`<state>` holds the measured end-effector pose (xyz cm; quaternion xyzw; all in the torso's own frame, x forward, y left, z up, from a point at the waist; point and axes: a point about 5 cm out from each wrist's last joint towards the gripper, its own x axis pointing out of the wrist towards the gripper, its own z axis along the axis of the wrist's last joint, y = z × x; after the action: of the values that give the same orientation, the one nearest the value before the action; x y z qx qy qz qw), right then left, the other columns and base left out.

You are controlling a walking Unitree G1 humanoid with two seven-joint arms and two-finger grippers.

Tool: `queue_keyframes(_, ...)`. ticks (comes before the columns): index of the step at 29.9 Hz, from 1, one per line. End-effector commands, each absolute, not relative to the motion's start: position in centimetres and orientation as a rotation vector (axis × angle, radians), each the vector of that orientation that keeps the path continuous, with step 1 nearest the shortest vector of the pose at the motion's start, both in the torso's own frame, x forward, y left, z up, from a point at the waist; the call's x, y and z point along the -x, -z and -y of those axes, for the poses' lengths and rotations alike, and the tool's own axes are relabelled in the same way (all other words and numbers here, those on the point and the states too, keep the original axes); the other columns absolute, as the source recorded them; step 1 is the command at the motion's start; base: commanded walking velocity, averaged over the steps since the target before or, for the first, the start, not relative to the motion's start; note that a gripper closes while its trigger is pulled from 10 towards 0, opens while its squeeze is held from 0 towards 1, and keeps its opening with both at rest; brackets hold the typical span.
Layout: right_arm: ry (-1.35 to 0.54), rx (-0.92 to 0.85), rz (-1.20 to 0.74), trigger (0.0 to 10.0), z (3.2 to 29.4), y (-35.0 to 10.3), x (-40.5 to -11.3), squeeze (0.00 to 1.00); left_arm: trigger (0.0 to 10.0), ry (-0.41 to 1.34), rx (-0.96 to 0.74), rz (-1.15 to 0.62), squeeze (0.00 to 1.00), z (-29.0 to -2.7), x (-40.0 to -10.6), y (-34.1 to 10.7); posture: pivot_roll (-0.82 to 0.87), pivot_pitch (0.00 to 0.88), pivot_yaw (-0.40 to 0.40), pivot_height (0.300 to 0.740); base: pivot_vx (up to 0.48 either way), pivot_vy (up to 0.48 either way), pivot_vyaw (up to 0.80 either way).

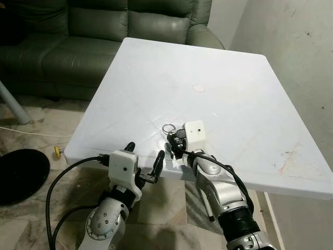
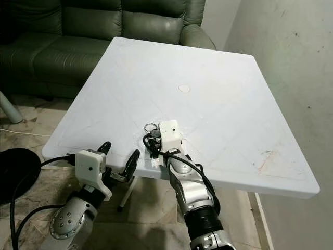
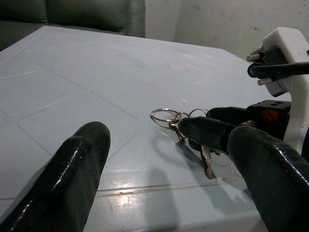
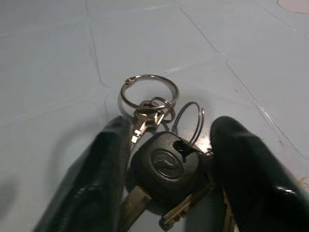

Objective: Hang keys on a hook

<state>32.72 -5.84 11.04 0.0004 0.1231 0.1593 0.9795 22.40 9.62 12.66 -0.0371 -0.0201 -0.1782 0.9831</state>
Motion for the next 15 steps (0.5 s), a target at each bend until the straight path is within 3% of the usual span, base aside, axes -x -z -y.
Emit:
queue_keyframes(1,-0.292,-0.010,-0.245,2.0,6.13,-11.48,-32.99,0.00,10.0,0.358,0.093,0.051,0.00,-9.45,-22.22,-13.10,0.07,0.116,-0.133,0.740,0.000,0.000,0.00)
queue_keyframes(5,-0.283,-0.021,-0.247,1.7,6.12,-11.53,-33.06,0.00,10.0,0.356,0.095,0.050,0.00,-9.44,-22.20,-13.10,0.07,0.120,-0.134,0.740,0.000,0.000,0.00)
queue_keyframes(6,-0.283,-0.022,-0.246,0.7,6.09,-11.58,-33.08,0.00,10.0,0.355,0.096,0.050,0.00,-9.42,-22.19,-13.13,0.07,0.120,-0.134,0.740,0.000,0.000,0.00)
queue_keyframes(11,-0.284,-0.046,-0.242,1.1,5.65,-11.83,-33.16,0.00,10.0,0.354,0.098,0.048,0.00,-9.35,-22.16,-13.09,0.07,0.120,-0.134,0.740,0.000,0.000,0.00)
queue_keyframes(13,-0.286,-0.048,-0.241,0.4,5.46,-11.90,-33.15,0.00,10.0,0.353,0.099,0.048,0.00,-9.36,-22.16,-13.09,0.07,0.120,-0.134,0.740,0.000,0.000,0.00)
queue_keyframes(15,-0.289,-0.050,-0.240,0.7,5.39,-11.95,-33.16,0.00,10.0,0.352,0.101,0.048,0.00,-9.33,-22.16,-13.10,0.07,0.121,-0.138,0.740,0.000,0.000,0.00)
